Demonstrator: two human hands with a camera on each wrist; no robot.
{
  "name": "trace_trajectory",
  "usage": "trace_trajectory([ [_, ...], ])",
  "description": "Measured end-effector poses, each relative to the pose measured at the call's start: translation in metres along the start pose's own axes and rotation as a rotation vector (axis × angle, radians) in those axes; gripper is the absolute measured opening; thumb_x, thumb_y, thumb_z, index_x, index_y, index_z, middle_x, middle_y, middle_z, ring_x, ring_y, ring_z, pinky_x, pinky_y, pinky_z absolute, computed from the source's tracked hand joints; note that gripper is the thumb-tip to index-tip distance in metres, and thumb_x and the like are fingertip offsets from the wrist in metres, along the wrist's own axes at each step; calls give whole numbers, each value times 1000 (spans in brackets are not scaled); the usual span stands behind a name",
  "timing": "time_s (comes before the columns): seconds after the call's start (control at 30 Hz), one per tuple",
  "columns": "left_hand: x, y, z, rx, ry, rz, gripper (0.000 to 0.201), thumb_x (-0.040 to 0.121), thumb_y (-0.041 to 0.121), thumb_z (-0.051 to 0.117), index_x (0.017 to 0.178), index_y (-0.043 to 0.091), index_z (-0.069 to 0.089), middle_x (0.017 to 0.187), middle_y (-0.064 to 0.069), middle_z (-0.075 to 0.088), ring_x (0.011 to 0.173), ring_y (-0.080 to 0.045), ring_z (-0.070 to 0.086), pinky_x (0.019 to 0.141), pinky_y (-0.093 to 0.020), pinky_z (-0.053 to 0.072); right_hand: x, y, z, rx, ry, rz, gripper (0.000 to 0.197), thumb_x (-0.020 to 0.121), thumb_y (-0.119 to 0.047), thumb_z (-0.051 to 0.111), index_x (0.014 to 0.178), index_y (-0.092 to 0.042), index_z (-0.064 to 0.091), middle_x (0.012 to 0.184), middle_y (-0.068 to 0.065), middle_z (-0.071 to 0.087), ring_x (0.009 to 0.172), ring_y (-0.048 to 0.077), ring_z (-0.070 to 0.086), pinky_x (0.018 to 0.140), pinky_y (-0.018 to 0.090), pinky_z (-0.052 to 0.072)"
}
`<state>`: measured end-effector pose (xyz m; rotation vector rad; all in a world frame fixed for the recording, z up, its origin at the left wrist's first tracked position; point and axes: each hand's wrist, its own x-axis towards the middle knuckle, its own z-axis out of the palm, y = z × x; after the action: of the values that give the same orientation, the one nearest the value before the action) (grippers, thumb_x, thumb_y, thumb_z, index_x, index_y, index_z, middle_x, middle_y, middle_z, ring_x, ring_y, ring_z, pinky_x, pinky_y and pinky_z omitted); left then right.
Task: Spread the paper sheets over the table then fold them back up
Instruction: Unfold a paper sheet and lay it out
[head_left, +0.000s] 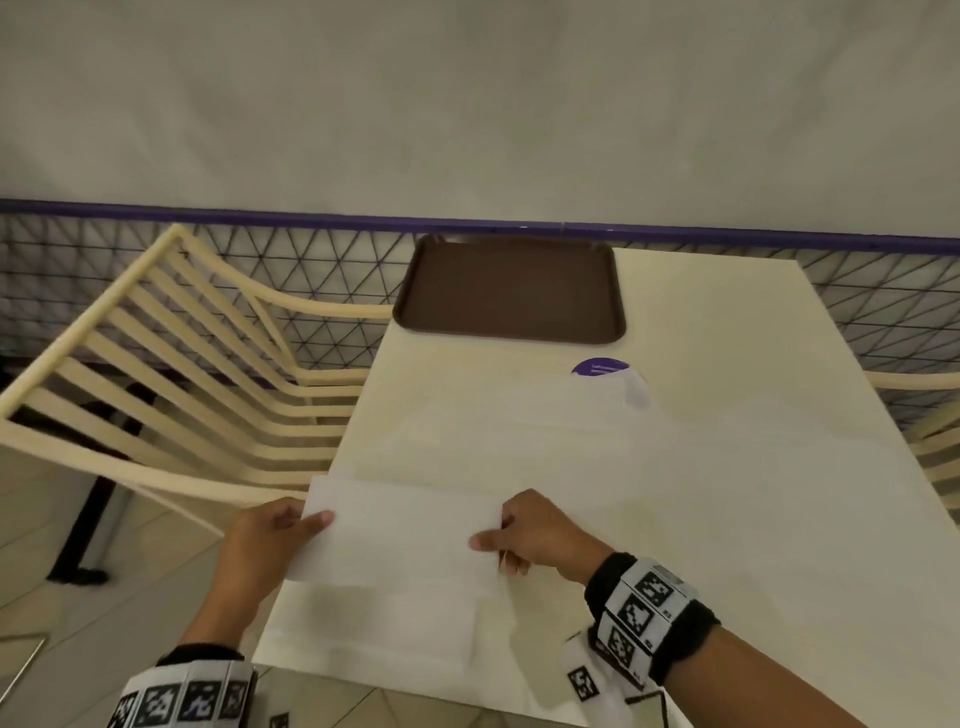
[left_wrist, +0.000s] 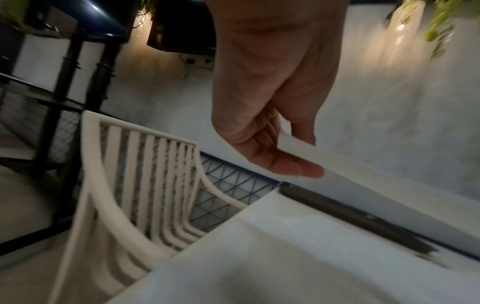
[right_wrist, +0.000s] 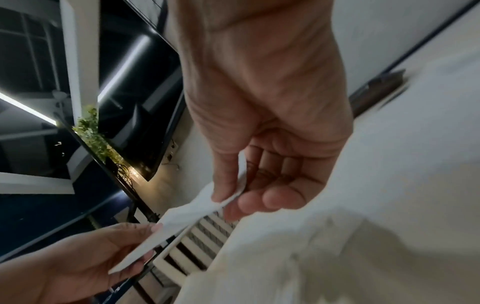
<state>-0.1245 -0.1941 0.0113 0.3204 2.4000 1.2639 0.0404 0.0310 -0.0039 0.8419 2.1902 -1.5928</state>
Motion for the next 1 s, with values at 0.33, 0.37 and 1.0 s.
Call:
trace_trajectory([
  [0.33,9,-66,1,333,-73,-178,23,79,24,72,76,2,66,73,-9,65,71,-24,58,64,-30,41,11,25,64,-201,-39,148,38,79,-35,71,51,-18,53,50,-8,59,42,3,50,53,18,46],
  [0.37,7,-68,3,340,-55,-170,19,79,22,72,76,5,66,75,-8,66,73,-25,59,65,-31,41,11,26,68,-253,-21,161,37,78,-38,71,53,-18,51,53,-7,58,47,5,52,57,21,46],
  [1.0,115,35,160,534,-214,402,33,90,17,57,121,6,55,122,-13,56,113,-29,51,96,-36,40,-48,90,-79,-235,509,30,34,81,-17,67,64,-42,51,62,-12,59,57,-1,55,57,12,40],
])
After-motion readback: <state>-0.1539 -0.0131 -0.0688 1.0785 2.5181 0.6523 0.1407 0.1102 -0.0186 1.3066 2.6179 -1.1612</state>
